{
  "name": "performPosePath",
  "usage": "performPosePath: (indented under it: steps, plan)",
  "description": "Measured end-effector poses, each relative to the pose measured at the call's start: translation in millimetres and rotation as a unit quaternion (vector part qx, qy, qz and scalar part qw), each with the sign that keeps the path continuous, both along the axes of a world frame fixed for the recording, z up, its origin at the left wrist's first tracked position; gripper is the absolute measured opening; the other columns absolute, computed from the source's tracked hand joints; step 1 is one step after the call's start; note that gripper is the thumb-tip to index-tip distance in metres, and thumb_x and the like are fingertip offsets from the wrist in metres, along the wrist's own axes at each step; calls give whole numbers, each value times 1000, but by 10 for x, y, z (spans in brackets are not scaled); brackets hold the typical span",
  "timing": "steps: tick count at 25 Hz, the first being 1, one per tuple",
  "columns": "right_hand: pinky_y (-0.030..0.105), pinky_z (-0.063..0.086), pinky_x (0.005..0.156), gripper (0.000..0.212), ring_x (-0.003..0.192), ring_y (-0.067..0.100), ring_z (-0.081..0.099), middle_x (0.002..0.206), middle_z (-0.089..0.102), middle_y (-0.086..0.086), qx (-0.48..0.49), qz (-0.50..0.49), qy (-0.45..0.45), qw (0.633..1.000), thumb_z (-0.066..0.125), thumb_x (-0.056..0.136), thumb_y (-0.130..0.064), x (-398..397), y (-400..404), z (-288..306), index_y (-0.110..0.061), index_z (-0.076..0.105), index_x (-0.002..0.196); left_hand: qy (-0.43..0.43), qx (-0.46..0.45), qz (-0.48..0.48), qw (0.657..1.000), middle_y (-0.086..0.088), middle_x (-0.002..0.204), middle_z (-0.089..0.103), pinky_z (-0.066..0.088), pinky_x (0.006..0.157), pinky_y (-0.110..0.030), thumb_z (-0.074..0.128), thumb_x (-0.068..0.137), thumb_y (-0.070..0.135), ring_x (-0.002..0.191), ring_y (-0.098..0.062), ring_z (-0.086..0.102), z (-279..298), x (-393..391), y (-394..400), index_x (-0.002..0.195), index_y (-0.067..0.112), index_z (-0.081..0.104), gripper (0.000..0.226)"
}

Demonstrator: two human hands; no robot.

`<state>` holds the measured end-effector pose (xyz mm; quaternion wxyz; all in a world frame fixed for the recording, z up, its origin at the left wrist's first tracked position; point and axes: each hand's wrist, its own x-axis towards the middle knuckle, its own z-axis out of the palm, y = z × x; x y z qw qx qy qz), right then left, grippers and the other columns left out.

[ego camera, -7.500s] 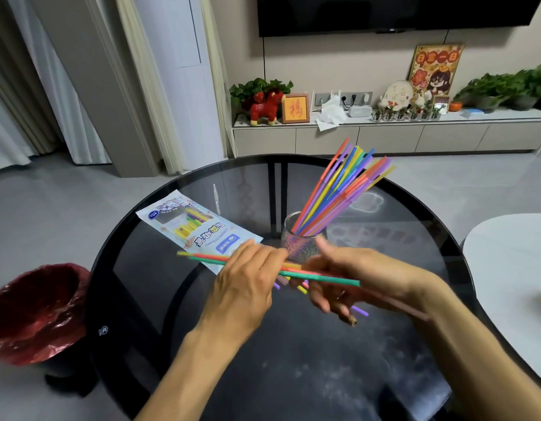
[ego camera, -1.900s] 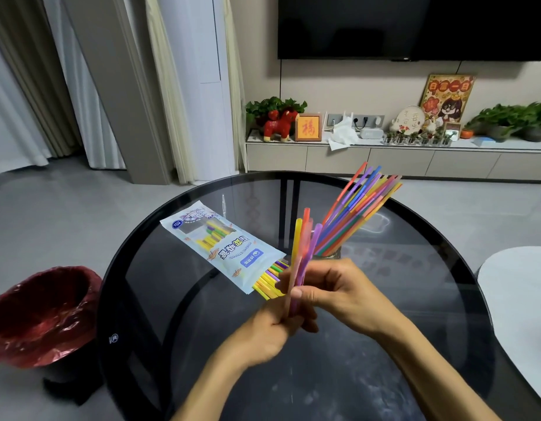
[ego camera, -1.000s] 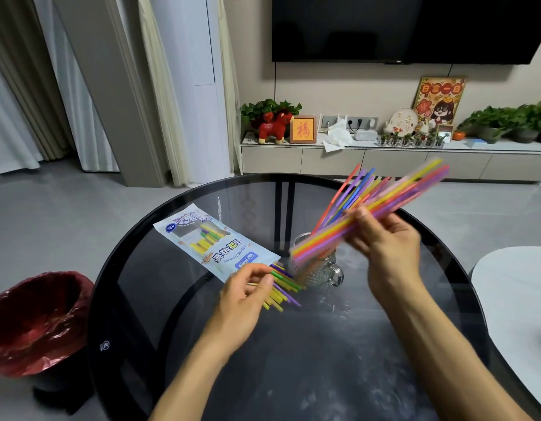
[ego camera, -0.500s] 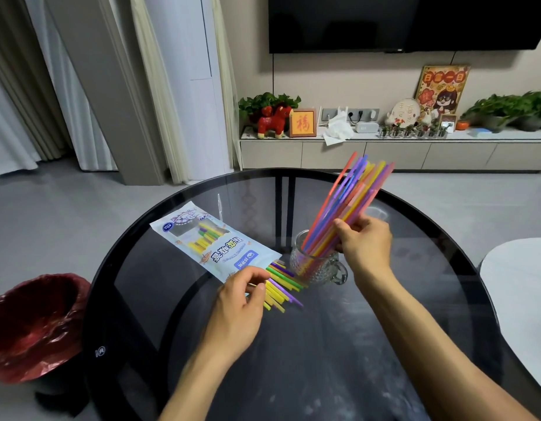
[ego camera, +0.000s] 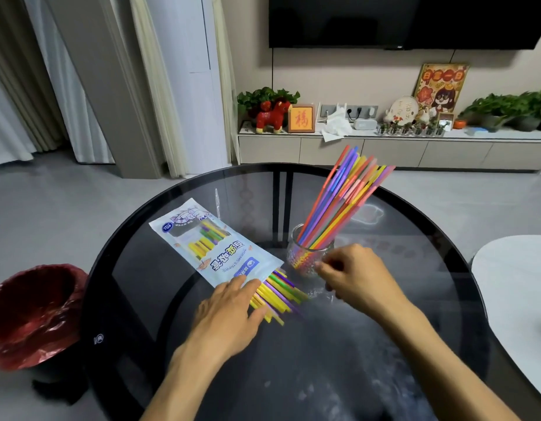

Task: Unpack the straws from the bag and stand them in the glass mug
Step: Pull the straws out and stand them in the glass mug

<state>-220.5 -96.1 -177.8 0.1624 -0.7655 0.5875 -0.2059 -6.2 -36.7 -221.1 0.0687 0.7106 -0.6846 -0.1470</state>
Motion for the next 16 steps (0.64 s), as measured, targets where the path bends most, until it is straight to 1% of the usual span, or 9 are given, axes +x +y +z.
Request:
performPosePath:
  steps: [1,2,3,5,6,9,12,14,16]
  plan:
    - [33,47,55,37,64,29,63,62,63,3,-11,21,37,999,57,87,-40,122,67,-74,-18,50,58,-9,0,-10,1000,11,151,32,42,103,-42,41,95,49,136,-16,34,35,28,54,141,35,32,49]
    - [33,42,57,35,72,33,63,70,64,6,-24,29,73,997,55,87,-43,249,129,-181,-17,51,63,-13,-2,-19,1000,13,145,36,44,98,-40,43,95,48,131,-15,39,65,57,107,138,36,35,45]
    - [34,41,60,33,80,36,64,81,66,9,-32,28,98,994,52,88,-47,369,176,-291,-18,55,73,-13,-2,-27,1000,15,143,37,45,97,-40,44,95,46,129,-14,40,82,79,144,137,36,37,44]
    - [36,41,66,36,93,37,64,100,68,11,-5,33,110,993,50,90,-49,576,227,-463,-15,58,93,-10,7,-36,999,14,150,30,43,102,-41,44,96,44,135,-15,33,81,105,196,141,37,33,46]
    - [36,40,67,36,97,37,64,105,68,11,16,35,108,993,50,91,-48,640,216,-509,-13,58,99,-13,9,-40,999,13,154,26,41,105,-41,42,97,42,139,-16,28,75,105,206,143,37,30,48]
    - [34,38,67,33,98,38,64,109,68,15,42,37,129,990,48,95,-39,671,116,-519,-10,59,103,-19,7,-49,999,11,158,19,36,109,-41,40,98,39,142,-16,21,35,120,219,147,38,25,51]
    - [35,37,67,30,97,40,63,108,68,18,47,58,160,984,43,99,-35,549,83,-488,-8,56,97,-30,9,-56,998,10,159,17,35,110,-41,41,98,41,142,-17,19,-9,155,189,148,39,21,54]
    - [35,37,66,26,97,39,63,107,67,18,45,68,186,979,47,96,-33,465,82,-414,-8,56,97,-31,12,-48,998,9,159,15,34,111,-42,41,98,43,143,-18,18,-15,149,154,148,38,19,56]
    - [35,38,67,27,100,38,63,109,67,17,28,69,227,971,53,93,-32,401,82,-328,-8,57,105,-37,11,-43,998,8,160,15,32,111,-43,42,97,44,142,-19,18,-25,116,129,149,37,18,58]
